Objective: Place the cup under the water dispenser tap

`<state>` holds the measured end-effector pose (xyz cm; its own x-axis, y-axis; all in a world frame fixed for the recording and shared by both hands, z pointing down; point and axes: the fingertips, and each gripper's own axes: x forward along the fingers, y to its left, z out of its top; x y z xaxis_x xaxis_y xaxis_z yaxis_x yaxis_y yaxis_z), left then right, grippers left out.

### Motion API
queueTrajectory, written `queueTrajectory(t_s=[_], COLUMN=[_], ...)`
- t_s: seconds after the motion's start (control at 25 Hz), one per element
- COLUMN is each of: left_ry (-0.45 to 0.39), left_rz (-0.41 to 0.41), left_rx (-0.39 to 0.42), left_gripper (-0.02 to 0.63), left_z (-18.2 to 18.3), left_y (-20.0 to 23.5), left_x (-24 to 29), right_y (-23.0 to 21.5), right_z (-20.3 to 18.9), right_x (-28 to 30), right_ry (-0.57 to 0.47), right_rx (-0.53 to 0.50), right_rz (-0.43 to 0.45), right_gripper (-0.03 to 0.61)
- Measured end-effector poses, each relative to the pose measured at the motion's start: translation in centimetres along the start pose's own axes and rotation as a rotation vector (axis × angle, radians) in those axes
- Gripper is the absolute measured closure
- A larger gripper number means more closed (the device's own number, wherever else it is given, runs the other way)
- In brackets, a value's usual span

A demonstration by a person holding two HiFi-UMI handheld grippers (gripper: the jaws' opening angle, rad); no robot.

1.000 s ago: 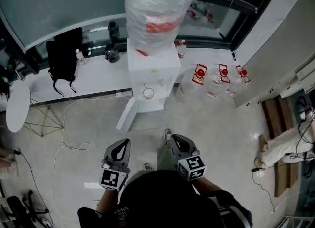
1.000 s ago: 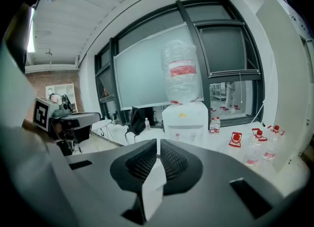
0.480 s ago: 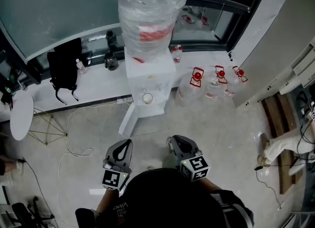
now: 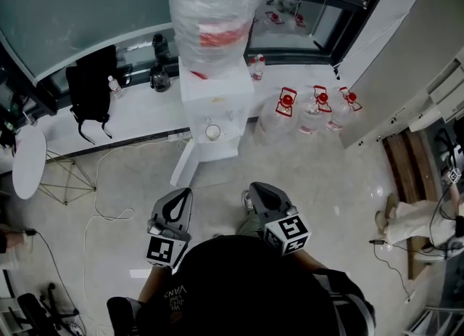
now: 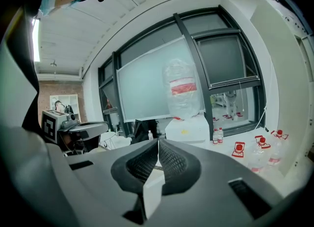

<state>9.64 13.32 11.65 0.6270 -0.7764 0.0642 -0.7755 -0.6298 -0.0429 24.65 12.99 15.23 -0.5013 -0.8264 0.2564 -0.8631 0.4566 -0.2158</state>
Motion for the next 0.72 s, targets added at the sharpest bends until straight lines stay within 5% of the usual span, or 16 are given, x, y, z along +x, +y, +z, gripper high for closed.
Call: queueTrajectory(t_s=[0.72], left_ry=[-0.006], left_rz=[0.029], left_rx=[-0.015], left_gripper=[0.595], left_z=[-0.6], left_y=[-1.4], left_x=[-0.9], right_y=[0.3], right_z=[-0.1], right_x=[-1.0], right_ry=[-0.019], right_rx=[0.016], right_rz=[0.003], right_gripper=[0.535])
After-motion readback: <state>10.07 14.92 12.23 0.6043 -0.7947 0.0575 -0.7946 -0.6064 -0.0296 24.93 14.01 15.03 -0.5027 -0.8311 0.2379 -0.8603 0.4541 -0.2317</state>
